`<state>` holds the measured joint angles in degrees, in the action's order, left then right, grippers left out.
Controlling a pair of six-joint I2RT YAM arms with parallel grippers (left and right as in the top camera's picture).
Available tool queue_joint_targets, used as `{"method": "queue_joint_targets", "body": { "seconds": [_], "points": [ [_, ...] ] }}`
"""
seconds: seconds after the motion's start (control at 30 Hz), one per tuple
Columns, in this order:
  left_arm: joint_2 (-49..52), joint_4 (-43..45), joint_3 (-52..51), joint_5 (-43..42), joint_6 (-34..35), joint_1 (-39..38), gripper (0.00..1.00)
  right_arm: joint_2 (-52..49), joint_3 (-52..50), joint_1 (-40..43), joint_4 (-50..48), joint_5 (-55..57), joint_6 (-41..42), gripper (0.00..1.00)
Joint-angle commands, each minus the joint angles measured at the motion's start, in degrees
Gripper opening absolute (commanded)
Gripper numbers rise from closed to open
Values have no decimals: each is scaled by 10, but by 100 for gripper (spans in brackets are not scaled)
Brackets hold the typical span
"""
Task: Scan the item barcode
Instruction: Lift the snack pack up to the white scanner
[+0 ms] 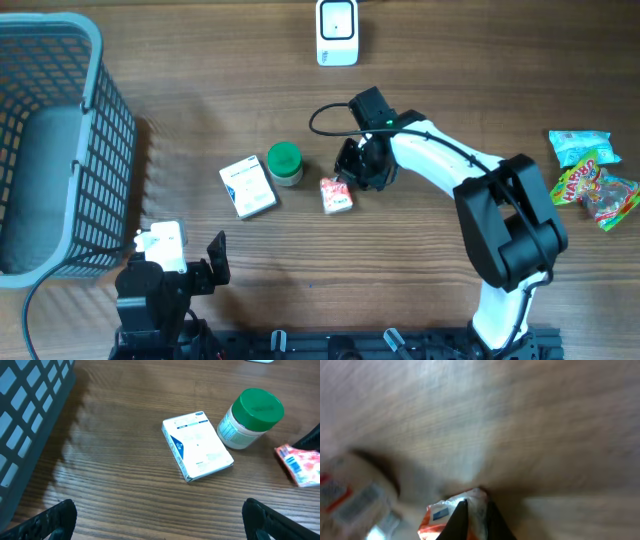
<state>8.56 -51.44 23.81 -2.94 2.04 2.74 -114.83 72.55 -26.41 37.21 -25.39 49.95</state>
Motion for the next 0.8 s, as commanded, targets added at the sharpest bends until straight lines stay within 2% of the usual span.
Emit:
{"method": "queue_joint_targets", "body": {
  "seconds": [0.0,0.07,0.27,0.33,0.4,0.53,0.77],
  "points": [
    [-3,1,-4,-7,-3,3,100,65,12,37,-1,-132,-69,4],
    [-3,1,-3,-7,-3,3,100,101,12,60,1,-218,-122,4],
    [-3,1,-3,-7,-3,3,100,146,12,87,-4,-430,-184,4],
    [-3,1,-3,-7,-3,3,100,150,12,87,-14,-512,-191,4],
    [-3,1,-3,-7,-3,3,100,150,12,87,-20,-574,-162,4],
    [-3,1,-3,-7,-3,3,100,150,12,87,-22,-619,-89,4],
    [-3,1,-3,-7,-3,3,100,150,12,87,-34,-634,-88,4]
  ]
}}
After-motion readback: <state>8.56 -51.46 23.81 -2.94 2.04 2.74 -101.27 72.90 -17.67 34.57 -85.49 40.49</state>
